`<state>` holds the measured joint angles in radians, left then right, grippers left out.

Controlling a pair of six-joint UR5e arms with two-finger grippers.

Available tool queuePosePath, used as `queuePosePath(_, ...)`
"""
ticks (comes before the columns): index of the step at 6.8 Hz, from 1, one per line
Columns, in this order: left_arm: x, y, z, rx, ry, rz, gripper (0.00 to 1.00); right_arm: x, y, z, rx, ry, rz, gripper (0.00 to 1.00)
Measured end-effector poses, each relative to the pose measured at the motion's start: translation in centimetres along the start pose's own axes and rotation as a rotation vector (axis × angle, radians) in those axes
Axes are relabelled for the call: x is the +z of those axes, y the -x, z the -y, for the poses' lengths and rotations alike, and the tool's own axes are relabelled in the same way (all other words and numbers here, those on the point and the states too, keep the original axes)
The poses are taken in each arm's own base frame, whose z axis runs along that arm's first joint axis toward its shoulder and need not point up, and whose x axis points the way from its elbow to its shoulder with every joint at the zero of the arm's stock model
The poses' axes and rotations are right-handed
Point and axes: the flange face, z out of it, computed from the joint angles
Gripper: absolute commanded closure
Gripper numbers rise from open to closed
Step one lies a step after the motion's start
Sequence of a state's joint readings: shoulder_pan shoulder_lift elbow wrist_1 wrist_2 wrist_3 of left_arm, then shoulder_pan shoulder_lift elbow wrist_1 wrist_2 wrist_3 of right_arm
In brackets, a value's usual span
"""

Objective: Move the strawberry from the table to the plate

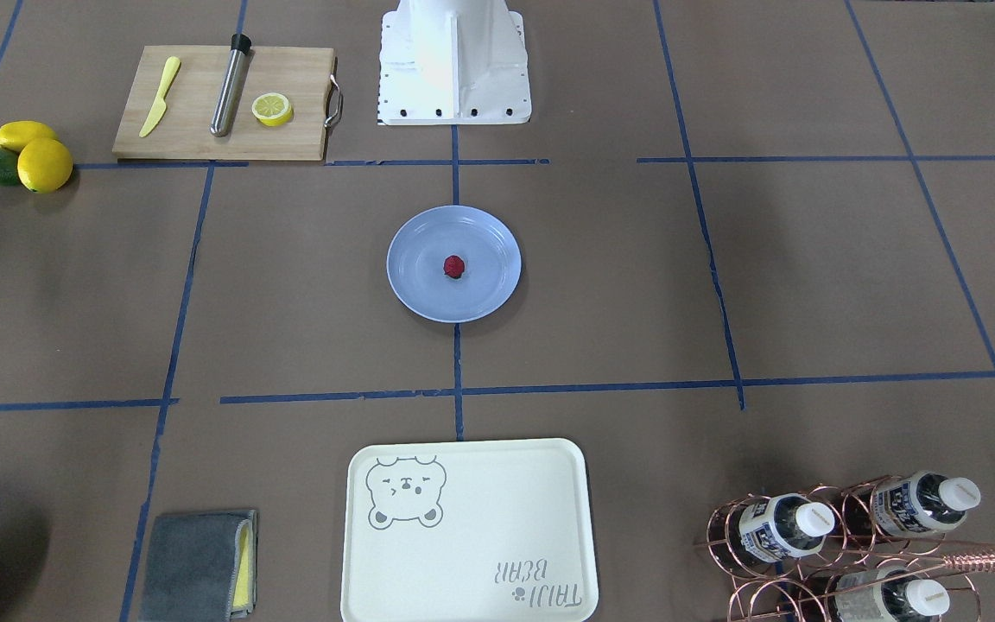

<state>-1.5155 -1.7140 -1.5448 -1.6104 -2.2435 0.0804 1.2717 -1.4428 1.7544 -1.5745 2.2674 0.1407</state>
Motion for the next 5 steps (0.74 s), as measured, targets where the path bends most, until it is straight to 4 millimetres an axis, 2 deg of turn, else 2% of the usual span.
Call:
queuePosePath(1, 0.5, 1.6, -1.4, -0.017, 0.011, -0.004, 0.00, 0.1, -5.1, -3.9, 0.010, 0.020, 0.007, 0.00)
queuePosePath(2, 1.4, 3.2, -3.6, -0.047, 0.025, -0.023, 0.00, 0.5, -8.7, -7.5, 0.045, 0.039, 0.039, 0.00)
queuePosePath(3, 2.5, 4.3, -6.3, -0.074, 0.032, -0.057, 0.00, 1.0, -11.3, -10.0, 0.095, 0.049, 0.076, 0.00)
queuePosePath(4, 3.1, 4.8, -7.8, -0.083, 0.032, -0.072, 0.00, 1.4, -12.5, -10.6, 0.119, 0.052, 0.094, 0.00)
queuePosePath(5, 3.4, 5.0, -8.5, -0.090, 0.034, -0.078, 0.00, 0.9, -13.3, -10.7, 0.134, 0.037, 0.106, 0.00)
